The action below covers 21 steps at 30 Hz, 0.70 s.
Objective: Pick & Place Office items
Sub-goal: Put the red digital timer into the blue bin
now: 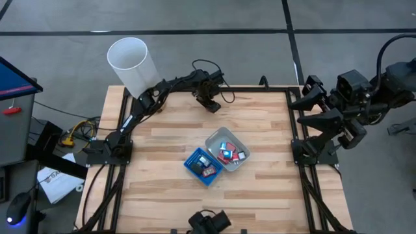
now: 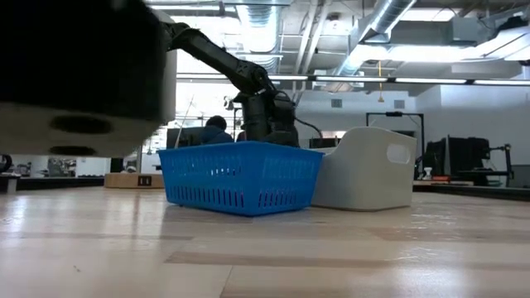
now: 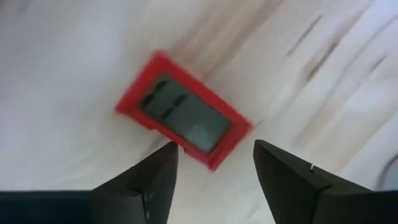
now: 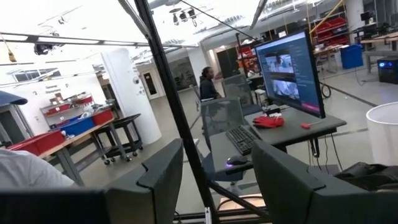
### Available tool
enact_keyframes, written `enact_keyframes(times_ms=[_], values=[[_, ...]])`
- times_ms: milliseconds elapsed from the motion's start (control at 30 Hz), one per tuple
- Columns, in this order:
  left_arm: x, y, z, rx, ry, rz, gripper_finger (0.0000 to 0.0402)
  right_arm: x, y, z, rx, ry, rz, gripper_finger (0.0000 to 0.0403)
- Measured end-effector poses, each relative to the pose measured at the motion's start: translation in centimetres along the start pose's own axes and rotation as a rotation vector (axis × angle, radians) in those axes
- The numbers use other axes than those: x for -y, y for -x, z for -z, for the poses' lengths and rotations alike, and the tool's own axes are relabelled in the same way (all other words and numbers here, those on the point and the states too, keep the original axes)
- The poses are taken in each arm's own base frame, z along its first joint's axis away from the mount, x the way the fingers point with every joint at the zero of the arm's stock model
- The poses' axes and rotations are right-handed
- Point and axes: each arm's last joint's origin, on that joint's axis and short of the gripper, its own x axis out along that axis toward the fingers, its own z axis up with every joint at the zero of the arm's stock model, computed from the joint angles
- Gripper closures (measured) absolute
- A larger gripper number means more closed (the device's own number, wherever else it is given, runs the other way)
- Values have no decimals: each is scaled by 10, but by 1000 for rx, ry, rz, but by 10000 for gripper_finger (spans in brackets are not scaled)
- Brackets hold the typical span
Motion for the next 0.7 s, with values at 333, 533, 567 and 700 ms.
enact_keyframes(times_ms=[333,533,567,700], values=[[16,-3,-4,74,114,-57,188,-1,0,0,-8,8,-28,218],[15,-3,-1,37,100,-62,185,-6,3,1,-19,5,-69,218],[15,-2,0,37,98,-59,185,-7,3,2,-20,5,-73,218],[20,13,-3,94,64,-21,188,-9,4,2,-23,10,-83,218]])
